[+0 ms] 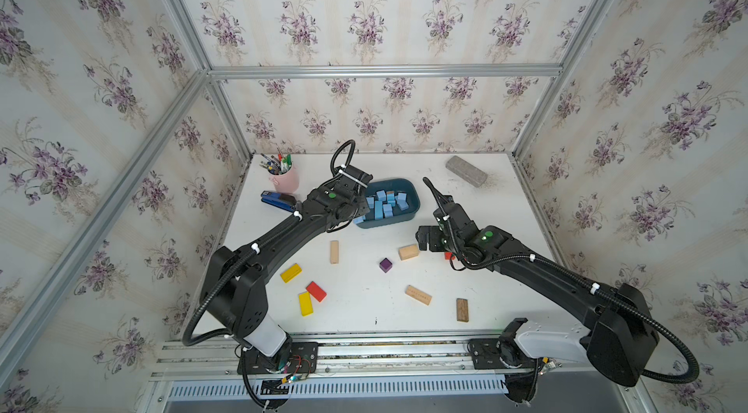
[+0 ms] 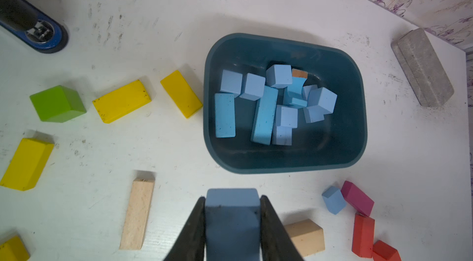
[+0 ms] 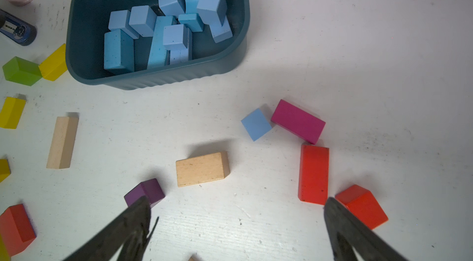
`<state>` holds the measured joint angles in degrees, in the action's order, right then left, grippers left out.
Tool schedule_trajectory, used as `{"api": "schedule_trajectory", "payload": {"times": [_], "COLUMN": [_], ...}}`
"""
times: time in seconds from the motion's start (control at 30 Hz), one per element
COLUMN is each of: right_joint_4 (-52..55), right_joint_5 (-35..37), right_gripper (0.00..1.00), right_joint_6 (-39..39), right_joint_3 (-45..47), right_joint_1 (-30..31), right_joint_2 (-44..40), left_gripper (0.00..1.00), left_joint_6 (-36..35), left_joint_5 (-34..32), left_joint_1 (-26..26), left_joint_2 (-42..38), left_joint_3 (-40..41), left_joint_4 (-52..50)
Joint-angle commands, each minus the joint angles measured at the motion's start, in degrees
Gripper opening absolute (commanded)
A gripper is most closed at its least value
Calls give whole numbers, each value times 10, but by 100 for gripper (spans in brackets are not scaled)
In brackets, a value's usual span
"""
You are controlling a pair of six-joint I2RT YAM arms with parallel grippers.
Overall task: Pick out the blue building blocks
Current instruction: Pick up the building block from the center of the board, then place the building block in the storage box.
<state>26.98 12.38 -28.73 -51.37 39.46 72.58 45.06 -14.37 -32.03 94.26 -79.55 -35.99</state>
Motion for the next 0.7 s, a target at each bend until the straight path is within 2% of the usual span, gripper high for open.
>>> {"api": "schedule_trajectory", "payload": {"times": [0.0, 0.33, 0.67], "right_joint_4": [-1, 2, 5], "right_joint_5": [11, 5, -10], "right_gripper": [100, 100, 100], "right_joint_6": [-11, -15, -28], "right_joint_3": [4, 10, 16], "right_joint_1": [-2, -9, -23], "right_joint_2": [-5, -4, 2], "left_gripper": [22, 22, 28], "left_joint_6": [-25, -60, -76], "left_joint_5": [8, 16, 32], "left_joint_1": [4, 10, 15], "left_joint_2": [43, 200, 292], "left_joint_3": [-42, -162, -201], "left_joint_4": [-11, -11, -12]}}
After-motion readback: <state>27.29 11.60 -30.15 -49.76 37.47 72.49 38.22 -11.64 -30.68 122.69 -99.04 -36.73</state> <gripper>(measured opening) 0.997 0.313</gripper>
